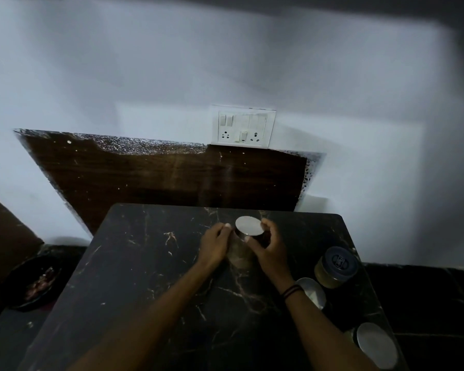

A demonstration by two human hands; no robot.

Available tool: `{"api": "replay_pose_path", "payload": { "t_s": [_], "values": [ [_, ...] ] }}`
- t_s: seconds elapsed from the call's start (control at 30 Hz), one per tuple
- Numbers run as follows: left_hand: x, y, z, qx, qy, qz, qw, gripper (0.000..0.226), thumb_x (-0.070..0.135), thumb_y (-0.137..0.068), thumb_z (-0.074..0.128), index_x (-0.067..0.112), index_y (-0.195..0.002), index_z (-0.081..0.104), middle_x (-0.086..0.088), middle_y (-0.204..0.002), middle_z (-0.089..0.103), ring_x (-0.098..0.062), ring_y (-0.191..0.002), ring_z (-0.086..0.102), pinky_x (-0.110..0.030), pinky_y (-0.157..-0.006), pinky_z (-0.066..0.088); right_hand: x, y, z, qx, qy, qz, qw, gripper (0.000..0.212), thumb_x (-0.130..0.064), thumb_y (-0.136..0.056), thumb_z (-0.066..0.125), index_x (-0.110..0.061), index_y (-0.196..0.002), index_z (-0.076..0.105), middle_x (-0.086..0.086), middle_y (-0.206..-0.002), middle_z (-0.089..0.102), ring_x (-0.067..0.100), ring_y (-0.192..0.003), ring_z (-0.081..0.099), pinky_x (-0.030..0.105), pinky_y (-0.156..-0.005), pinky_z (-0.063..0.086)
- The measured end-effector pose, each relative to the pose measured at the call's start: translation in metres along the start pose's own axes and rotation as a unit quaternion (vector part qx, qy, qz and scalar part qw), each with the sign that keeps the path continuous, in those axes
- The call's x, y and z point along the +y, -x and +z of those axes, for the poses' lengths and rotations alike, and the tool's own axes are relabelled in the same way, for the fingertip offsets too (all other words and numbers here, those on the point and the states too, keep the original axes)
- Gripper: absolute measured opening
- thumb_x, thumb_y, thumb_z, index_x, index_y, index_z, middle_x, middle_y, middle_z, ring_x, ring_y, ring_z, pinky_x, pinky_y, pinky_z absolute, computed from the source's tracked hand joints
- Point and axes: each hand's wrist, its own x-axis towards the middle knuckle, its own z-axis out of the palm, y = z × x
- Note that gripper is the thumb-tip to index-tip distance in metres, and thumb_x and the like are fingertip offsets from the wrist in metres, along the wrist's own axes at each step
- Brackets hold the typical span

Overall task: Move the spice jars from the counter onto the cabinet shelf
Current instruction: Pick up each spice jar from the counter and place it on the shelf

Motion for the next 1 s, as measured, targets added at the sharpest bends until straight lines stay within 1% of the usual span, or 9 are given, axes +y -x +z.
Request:
{"api": "replay_pose_path", "payload": {
  "t_s": [0.17, 0.27, 0.33, 0.47, 0.57, 0.63, 0.73, 0.87, 1.0],
  "values": [
    [0.01, 0.006, -0.007, -0.018, 0.084, 0.022, 0.996, 0.017, 0.024, -0.098, 0.057, 0.013, -0.088, 0.067, -0.009, -0.089, 0.07, -0.022, -0.085, 0.068, -0.04, -0.078, 0.058, -0.017, 0.001, -0.01, 0.001, -0.194, 0.044, 0.98, 0.062, -0.035, -0.081, 0.068, -0.023, -0.137, 0.045, 0.007, -0.134, 0.056, 0.018, -0.114, 0.061, 0.029, -0.084, 0.055],
    [0.013, 0.019, -0.007, -0.046, 0.163, -0.008, 0.986, 0.018, 0.031, -0.091, 0.065, 0.015, -0.096, 0.071, -0.008, -0.093, 0.074, -0.022, -0.086, 0.071, -0.033, -0.073, 0.06, -0.024, 0.006, -0.011, 0.003, -0.274, 0.081, 0.958, 0.049, -0.033, -0.083, 0.061, -0.017, -0.128, 0.05, 0.021, -0.126, 0.059, 0.039, -0.112, 0.06, 0.056, -0.094, 0.052],
    [0.015, 0.029, -0.007, -0.077, 0.194, -0.039, 0.977, 0.029, 0.041, -0.084, 0.069, 0.019, -0.103, 0.071, -0.007, -0.101, 0.075, -0.024, -0.092, 0.072, -0.032, -0.075, 0.06, -0.025, 0.013, -0.012, -0.001, -0.291, 0.098, 0.952, 0.043, -0.036, -0.086, 0.056, -0.014, -0.123, 0.053, 0.026, -0.122, 0.06, 0.047, -0.112, 0.059, 0.065, -0.097, 0.047],
    [0.013, 0.048, -0.004, -0.132, 0.219, -0.085, 0.963, 0.047, 0.05, -0.082, 0.069, 0.018, -0.116, 0.066, -0.007, -0.112, 0.074, -0.025, -0.102, 0.072, -0.038, -0.082, 0.06, -0.023, 0.027, -0.01, -0.041, -0.297, 0.167, 0.939, 0.051, -0.05, -0.095, 0.043, -0.011, -0.123, 0.059, 0.025, -0.118, 0.066, 0.044, -0.106, 0.065, 0.057, -0.088, 0.055],
    [0.01, 0.062, -0.001, -0.115, 0.226, -0.113, 0.961, 0.058, 0.053, -0.074, 0.075, 0.016, -0.117, 0.063, -0.008, -0.11, 0.075, -0.028, -0.101, 0.071, -0.041, -0.083, 0.059, -0.018, 0.037, -0.009, -0.088, -0.317, 0.226, 0.917, 0.052, -0.054, -0.096, 0.04, -0.015, -0.115, 0.067, 0.02, -0.109, 0.073, 0.036, -0.097, 0.072, 0.041, -0.069, 0.06],
    [0.009, 0.068, 0.001, -0.103, 0.221, -0.122, 0.962, 0.065, 0.054, -0.067, 0.079, 0.015, -0.117, 0.06, -0.008, -0.108, 0.075, -0.027, -0.098, 0.071, -0.04, -0.079, 0.06, -0.013, 0.041, -0.007, -0.106, -0.33, 0.246, 0.905, 0.053, -0.052, -0.098, 0.036, -0.013, -0.115, 0.068, 0.019, -0.106, 0.074, 0.033, -0.092, 0.074, 0.038, -0.065, 0.06],
    [0.006, 0.074, 0.004, -0.084, 0.215, -0.125, 0.965, 0.06, 0.049, -0.07, 0.076, 0.013, -0.114, 0.057, -0.012, -0.112, 0.071, -0.031, -0.102, 0.069, -0.048, -0.087, 0.059, -0.006, 0.046, -0.004, -0.109, -0.335, 0.254, 0.901, 0.056, -0.051, -0.099, 0.035, -0.009, -0.119, 0.066, 0.019, -0.107, 0.074, 0.032, -0.091, 0.074, 0.039, -0.066, 0.06],
    [0.001, 0.079, 0.005, -0.059, 0.248, -0.131, 0.958, 0.028, 0.039, -0.093, 0.06, 0.014, -0.106, 0.059, -0.015, -0.115, 0.069, -0.033, -0.106, 0.065, -0.056, -0.099, 0.049, -0.005, 0.05, -0.005, -0.098, -0.323, 0.245, 0.909, 0.059, -0.05, -0.099, 0.034, -0.005, -0.122, 0.064, 0.025, -0.117, 0.068, 0.037, -0.101, 0.068, 0.048, -0.084, 0.057],
    [0.004, 0.075, 0.002, -0.057, 0.271, -0.126, 0.953, 0.037, 0.044, -0.084, 0.069, 0.014, -0.105, 0.063, -0.012, -0.108, 0.073, -0.031, -0.1, 0.067, -0.052, -0.093, 0.054, -0.018, 0.045, -0.007, -0.057, -0.26, 0.19, 0.945, 0.047, -0.039, -0.103, 0.033, -0.003, -0.121, 0.056, 0.03, -0.116, 0.065, 0.047, -0.106, 0.063, 0.059, -0.087, 0.053]
  ]
}}
